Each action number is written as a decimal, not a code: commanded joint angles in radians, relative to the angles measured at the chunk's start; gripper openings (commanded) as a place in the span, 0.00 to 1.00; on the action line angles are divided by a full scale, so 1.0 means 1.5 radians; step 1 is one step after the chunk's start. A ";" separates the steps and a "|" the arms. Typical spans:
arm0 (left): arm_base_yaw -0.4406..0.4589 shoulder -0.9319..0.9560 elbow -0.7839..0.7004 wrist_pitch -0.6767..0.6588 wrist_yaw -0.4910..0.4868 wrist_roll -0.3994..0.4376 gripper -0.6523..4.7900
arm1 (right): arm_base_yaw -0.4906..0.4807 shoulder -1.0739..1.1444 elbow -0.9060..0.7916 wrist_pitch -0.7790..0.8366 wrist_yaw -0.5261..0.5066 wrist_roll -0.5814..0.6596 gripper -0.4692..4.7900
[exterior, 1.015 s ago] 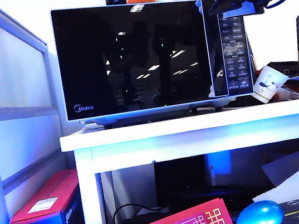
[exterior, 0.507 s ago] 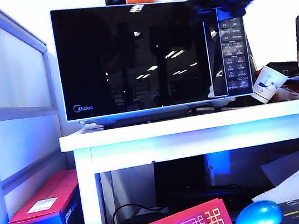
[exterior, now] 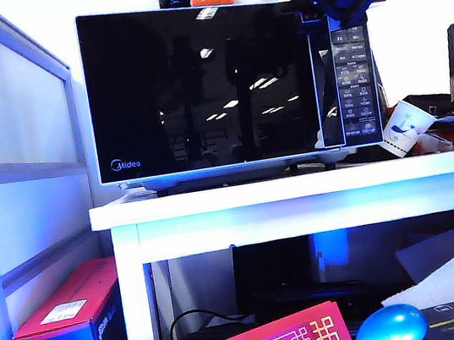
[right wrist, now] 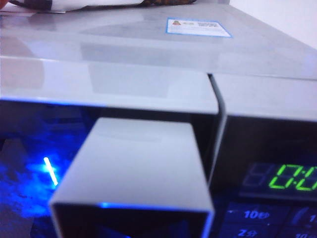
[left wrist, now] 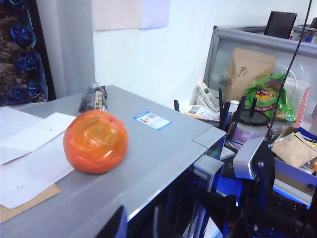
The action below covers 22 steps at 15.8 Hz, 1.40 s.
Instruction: Open the microwave door, place the orange inside the microwave, then close the microwave door.
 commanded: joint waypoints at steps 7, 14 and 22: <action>-0.005 -0.005 0.001 0.009 0.003 0.002 0.28 | 0.001 -0.110 0.002 -0.142 -0.043 -0.019 0.41; -0.004 0.020 0.001 0.028 -0.017 0.021 0.28 | 0.001 -0.175 0.002 -0.219 -0.265 -0.019 0.81; -0.004 0.106 0.001 0.098 -0.032 0.039 0.28 | 0.001 -0.223 0.002 -0.277 -0.324 -0.020 0.81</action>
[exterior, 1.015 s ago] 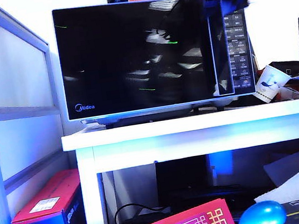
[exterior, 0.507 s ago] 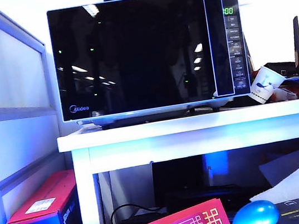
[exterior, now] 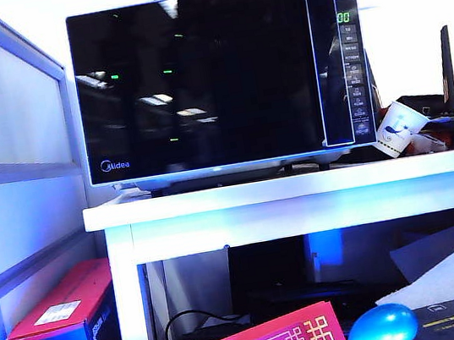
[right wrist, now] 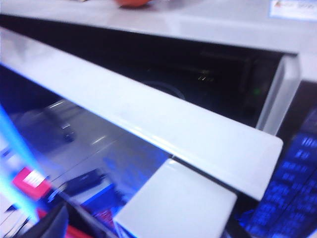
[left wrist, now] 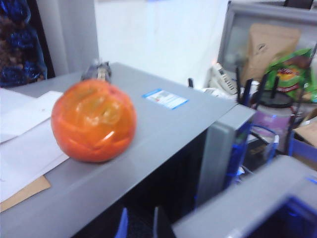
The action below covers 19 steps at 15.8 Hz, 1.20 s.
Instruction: Open the microwave door, place the orange inside the microwave, then close the microwave door.
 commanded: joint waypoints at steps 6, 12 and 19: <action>-0.001 0.083 -0.001 0.070 -0.002 0.006 0.28 | 0.009 -0.034 0.009 0.007 -0.066 -0.033 0.81; -0.001 0.089 -0.001 0.061 -0.002 0.005 0.28 | -0.097 -0.055 0.009 -0.071 -0.104 -0.121 0.81; -0.001 0.089 -0.001 0.040 -0.002 0.006 0.28 | -0.181 -0.030 0.009 -0.087 -0.263 -0.151 0.81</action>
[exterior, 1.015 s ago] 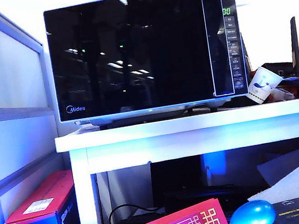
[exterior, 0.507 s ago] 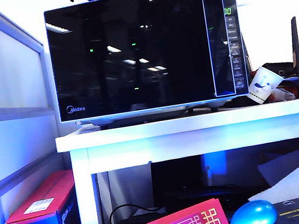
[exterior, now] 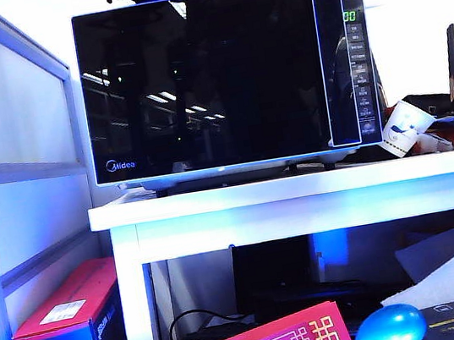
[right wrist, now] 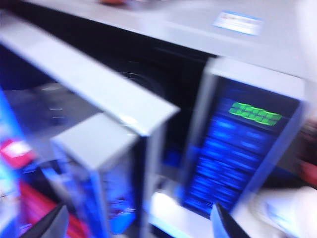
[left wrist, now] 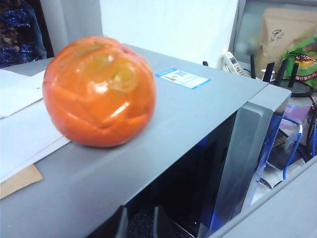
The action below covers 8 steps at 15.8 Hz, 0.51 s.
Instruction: Open the microwave door, place the orange inside the microwave, then close the microwave door.
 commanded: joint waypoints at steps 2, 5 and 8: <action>-0.001 0.004 -0.001 -0.028 0.000 -0.005 0.28 | -0.004 0.044 0.002 0.005 -0.151 -0.005 0.81; -0.001 0.004 -0.001 -0.028 0.000 -0.005 0.28 | -0.001 0.074 0.002 0.005 -0.192 -0.005 0.81; -0.001 0.004 -0.001 -0.028 0.000 -0.005 0.28 | -0.001 0.075 0.002 0.039 -0.267 0.000 0.81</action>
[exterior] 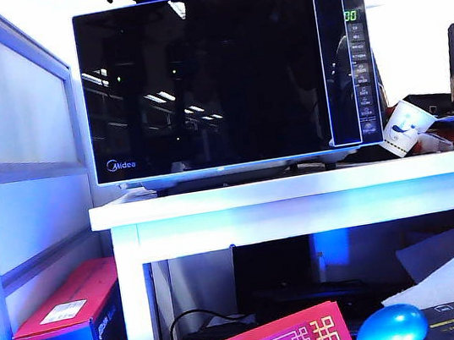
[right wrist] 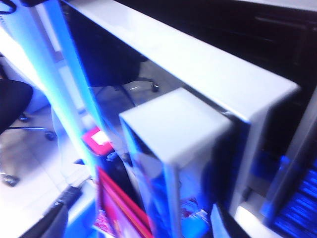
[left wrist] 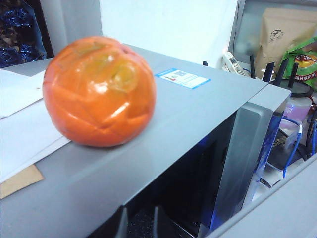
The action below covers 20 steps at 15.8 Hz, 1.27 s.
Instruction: Open the microwave door, place the orange inside the microwave, then close the microwave door.
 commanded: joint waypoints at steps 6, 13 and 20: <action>-0.001 0.004 -0.001 -0.029 0.001 -0.005 0.28 | 0.009 0.012 0.003 0.077 -0.090 0.041 0.81; -0.001 -0.016 0.001 -0.008 0.003 -0.013 0.28 | 0.034 0.020 0.003 0.070 -0.157 0.062 0.79; -0.001 -0.050 0.005 0.007 0.003 -0.028 0.28 | 0.039 -0.035 0.003 0.049 -0.233 0.115 0.79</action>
